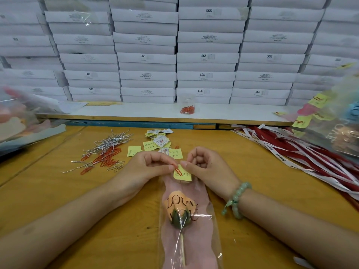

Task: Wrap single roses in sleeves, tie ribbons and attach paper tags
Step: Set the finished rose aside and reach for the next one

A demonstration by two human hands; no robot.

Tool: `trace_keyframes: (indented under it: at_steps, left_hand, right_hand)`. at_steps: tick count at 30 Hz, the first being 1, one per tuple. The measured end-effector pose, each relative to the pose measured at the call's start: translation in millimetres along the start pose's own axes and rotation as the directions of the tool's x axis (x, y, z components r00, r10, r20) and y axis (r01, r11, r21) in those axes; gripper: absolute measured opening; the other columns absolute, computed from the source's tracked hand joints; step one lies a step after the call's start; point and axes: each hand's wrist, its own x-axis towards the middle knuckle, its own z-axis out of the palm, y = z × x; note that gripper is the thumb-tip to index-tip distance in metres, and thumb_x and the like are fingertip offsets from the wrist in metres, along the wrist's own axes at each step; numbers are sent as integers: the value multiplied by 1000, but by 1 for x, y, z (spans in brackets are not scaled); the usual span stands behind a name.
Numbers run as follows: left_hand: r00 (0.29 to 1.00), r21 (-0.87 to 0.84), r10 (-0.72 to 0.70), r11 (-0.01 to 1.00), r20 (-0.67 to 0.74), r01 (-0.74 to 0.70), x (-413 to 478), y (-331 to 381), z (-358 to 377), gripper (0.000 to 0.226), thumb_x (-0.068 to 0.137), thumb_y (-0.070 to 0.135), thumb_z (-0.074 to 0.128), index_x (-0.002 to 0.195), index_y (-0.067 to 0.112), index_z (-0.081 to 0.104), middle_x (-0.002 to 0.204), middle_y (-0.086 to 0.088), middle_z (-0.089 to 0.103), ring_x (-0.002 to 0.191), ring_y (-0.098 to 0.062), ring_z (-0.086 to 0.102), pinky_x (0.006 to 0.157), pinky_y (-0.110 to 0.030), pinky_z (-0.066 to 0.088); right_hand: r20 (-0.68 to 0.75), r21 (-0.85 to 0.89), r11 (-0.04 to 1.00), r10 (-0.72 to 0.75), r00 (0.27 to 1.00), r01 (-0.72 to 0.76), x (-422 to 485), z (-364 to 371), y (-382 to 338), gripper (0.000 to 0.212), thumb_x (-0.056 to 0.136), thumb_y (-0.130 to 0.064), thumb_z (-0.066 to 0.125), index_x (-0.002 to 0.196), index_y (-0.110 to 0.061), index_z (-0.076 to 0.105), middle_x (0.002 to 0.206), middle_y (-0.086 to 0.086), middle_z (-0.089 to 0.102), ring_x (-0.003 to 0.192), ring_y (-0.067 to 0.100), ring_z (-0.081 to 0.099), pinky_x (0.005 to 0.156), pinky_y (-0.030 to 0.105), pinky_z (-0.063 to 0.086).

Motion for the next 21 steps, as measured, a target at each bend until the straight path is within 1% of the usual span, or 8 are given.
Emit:
trace_keyframes:
  at_steps: [2, 5, 7, 9, 12, 16, 19, 21]
  left_hand:
    - [1000, 2, 0, 1000, -20, 0, 0, 0, 0, 17, 74, 18, 74, 89, 9, 77, 101, -13, 73, 96, -23, 68, 81, -26, 54]
    - [999, -22, -2, 1000, -49, 1, -1, 1, 1, 20, 71, 20, 76, 87, 9, 78, 97, -14, 74, 91, -21, 68, 78, -24, 54]
    - [999, -26, 4, 1000, -42, -5, -1, 0, 1, 22, 71, 19, 76, 89, 7, 77, 98, -16, 73, 91, -23, 68, 78, -24, 55]
    - [999, -13, 15, 1000, -35, -15, -1, 0, 1, 24, 71, 20, 76, 90, 6, 77, 98, -17, 73, 92, -25, 68, 81, -27, 56]
    - [999, 24, 22, 1000, -29, -21, -1, 0, 1, 23, 70, 23, 77, 88, 9, 78, 98, -13, 74, 96, -26, 69, 86, -30, 56]
    - [999, 51, 14, 999, -44, -11, -1, 0, 2, 21, 72, 24, 77, 89, 12, 78, 96, -9, 75, 91, -20, 70, 77, -23, 55]
    - [996, 60, -13, 998, -92, 18, -1, 0, 3, 18, 74, 24, 78, 87, 13, 78, 92, -11, 75, 82, -18, 69, 69, -19, 54]
    - [991, 58, -34, 997, -133, 42, 0, 0, 5, 19, 70, 26, 81, 84, 12, 78, 88, -13, 75, 76, -19, 69, 65, -19, 54]
  right_hand:
    - [-20, -23, 999, -23, 1000, 23, -1, 0, -1, 11, 87, -19, 68, 84, -13, 60, 77, -4, 60, 69, 11, 55, 62, 22, 47]
    - [-81, -103, 986, -142, 987, 133, -3, -1, -4, 10, 85, -24, 69, 91, -19, 62, 91, -11, 63, 88, 4, 59, 79, 22, 49]
    - [-71, -194, 958, -230, 971, 212, -6, -1, -7, 15, 82, -27, 72, 92, -24, 61, 89, -13, 64, 91, 2, 58, 80, 12, 42]
    - [-18, -268, 931, -262, 965, 247, -8, 1, -8, 20, 79, -29, 74, 94, -24, 60, 83, -12, 65, 87, 2, 59, 77, 7, 38]
    - [19, -299, 924, -242, 970, 236, -7, 4, -7, 20, 80, -19, 75, 95, -21, 61, 78, -8, 66, 79, 3, 60, 74, 10, 41]
    - [9, -268, 944, -199, 980, 194, -6, 1, -7, 17, 85, -11, 69, 96, -22, 67, 78, -9, 62, 76, 2, 56, 72, 13, 42]
    - [-41, -249, 957, -166, 985, 151, -4, -1, -6, 21, 91, -9, 59, 100, -25, 70, 82, -9, 56, 74, 1, 51, 71, 14, 42]
    - [-72, -186, 976, -133, 989, 118, -2, -3, -4, 22, 93, -9, 56, 99, -23, 71, 80, -9, 54, 71, 0, 48, 66, 13, 40]
